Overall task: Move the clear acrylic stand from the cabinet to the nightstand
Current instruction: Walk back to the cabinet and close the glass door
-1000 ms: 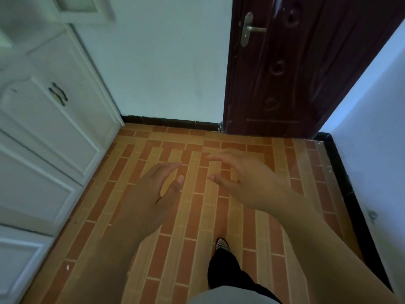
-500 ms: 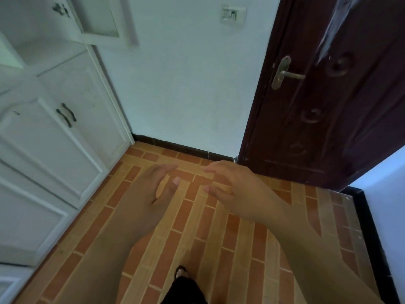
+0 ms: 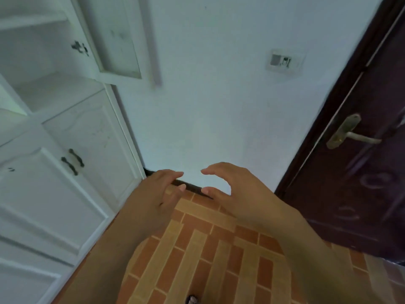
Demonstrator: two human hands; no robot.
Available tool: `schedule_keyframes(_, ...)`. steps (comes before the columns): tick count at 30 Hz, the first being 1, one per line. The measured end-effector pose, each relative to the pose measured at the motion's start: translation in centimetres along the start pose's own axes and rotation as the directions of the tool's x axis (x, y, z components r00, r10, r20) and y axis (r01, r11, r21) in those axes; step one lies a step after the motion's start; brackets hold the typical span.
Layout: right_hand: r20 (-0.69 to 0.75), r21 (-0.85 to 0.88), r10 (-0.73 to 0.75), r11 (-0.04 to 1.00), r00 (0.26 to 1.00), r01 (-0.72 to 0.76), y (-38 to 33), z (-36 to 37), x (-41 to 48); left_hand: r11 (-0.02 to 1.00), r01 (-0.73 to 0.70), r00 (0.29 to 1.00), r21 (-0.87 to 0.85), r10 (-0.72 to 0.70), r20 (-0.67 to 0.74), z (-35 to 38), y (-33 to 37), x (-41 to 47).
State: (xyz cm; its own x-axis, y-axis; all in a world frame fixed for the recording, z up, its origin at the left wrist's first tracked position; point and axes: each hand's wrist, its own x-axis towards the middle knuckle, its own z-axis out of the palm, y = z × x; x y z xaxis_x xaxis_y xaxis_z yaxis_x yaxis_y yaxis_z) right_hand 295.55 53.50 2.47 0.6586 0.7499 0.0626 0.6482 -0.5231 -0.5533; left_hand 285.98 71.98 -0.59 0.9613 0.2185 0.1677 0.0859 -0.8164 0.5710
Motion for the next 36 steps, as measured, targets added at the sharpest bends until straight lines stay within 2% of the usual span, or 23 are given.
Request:
schedule_keyframes(6, 0.058, -0.094, -0.070, 0.993, 0.996, 0.076, 0.4, -2.0, 11.1, 0.991, -0.024, 0.999, 0.132, 0.021, 0.025, -4.7, -4.1, 9.5)
schedule_keyframes(15, -0.018, -0.104, -0.246, 0.964, 0.969, 0.243, 0.1, -4.9, 27.5, 0.975, 0.030, 0.993, 0.219, -0.005, -0.115, -12.3, -9.7, 21.5)
schedule_keyframes(24, -0.128, -0.100, -0.412, 0.910, 0.902, 0.402, 1.8, -8.8, 47.1, 0.958, 0.004, 0.964, 0.287, 0.073, -0.256, -17.6, -13.6, 37.3)
schedule_keyframes(30, -0.272, -0.058, -0.516, 0.851, 0.812, 0.521, 2.3, -12.8, 58.0, 0.947, 0.029, 0.913, 0.321, 0.106, -0.395, -21.9, -15.0, 46.9)
schedule_keyframes(36, -0.284, -0.057, -0.577, 0.808, 0.766, 0.587, 1.6, -14.7, 66.0, 0.934, 0.083, 0.875, 0.348, 0.098, -0.473, -25.3, -16.6, 52.5)
